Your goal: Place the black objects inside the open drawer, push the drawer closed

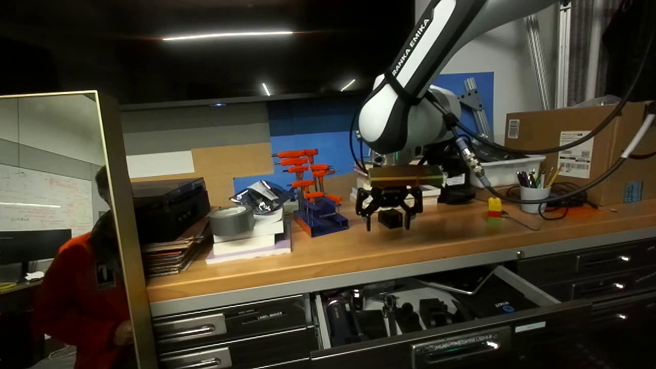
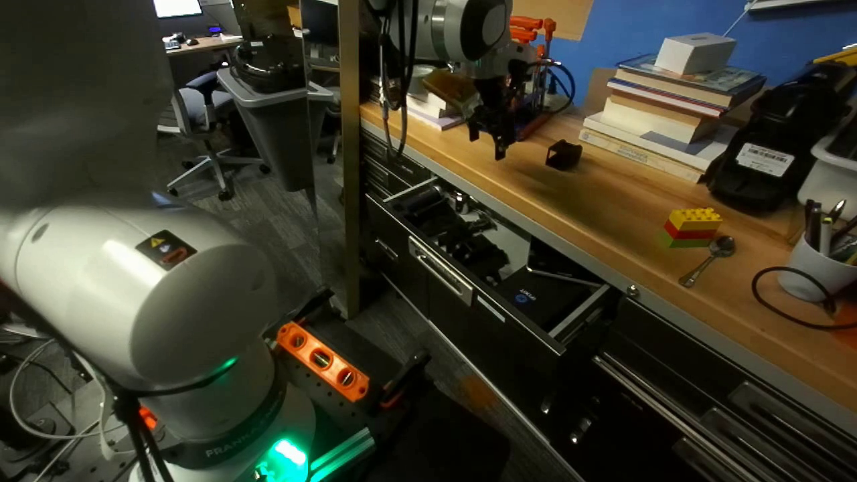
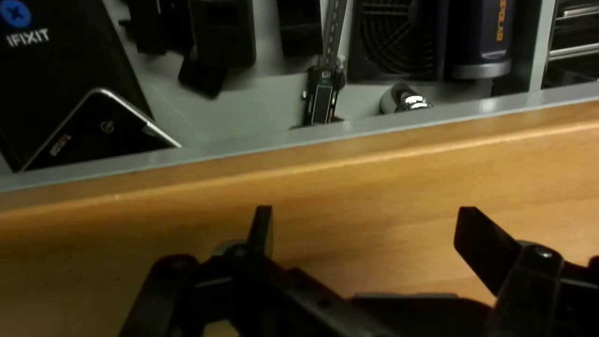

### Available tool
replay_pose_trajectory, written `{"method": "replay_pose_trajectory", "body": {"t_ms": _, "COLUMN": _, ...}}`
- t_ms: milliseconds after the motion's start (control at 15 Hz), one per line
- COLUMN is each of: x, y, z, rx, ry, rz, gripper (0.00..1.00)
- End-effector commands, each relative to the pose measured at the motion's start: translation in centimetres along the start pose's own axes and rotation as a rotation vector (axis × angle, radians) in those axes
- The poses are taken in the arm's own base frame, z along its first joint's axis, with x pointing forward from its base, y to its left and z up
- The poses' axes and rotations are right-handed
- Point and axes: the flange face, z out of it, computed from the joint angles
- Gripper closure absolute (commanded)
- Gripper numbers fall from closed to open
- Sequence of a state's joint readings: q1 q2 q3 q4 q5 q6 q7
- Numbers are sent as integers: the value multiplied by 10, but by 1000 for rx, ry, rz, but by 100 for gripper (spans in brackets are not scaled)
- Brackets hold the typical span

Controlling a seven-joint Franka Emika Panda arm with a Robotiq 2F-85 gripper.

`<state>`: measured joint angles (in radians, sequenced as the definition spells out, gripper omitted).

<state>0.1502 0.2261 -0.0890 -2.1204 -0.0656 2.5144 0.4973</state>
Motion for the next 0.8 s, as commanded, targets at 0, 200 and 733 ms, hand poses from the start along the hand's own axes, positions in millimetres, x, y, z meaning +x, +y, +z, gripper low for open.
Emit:
{"method": "replay_pose_trajectory", "body": {"t_ms": 0, "x": 52, "y": 4, "z": -11, "rx": -40, "ry": 53, "rz": -17, "gripper": 0}}
{"method": "replay_pose_trajectory", "body": {"t_ms": 200, "x": 94, "y": 22, "z": -7, "rx": -67, "ry": 83, "rz": -27, "gripper": 0}}
{"method": "replay_pose_trajectory", "body": {"t_ms": 733, "x": 176, "y": 68, "z": 51, "rx": -86, "ry": 66, "rz": -119, "gripper": 0}}
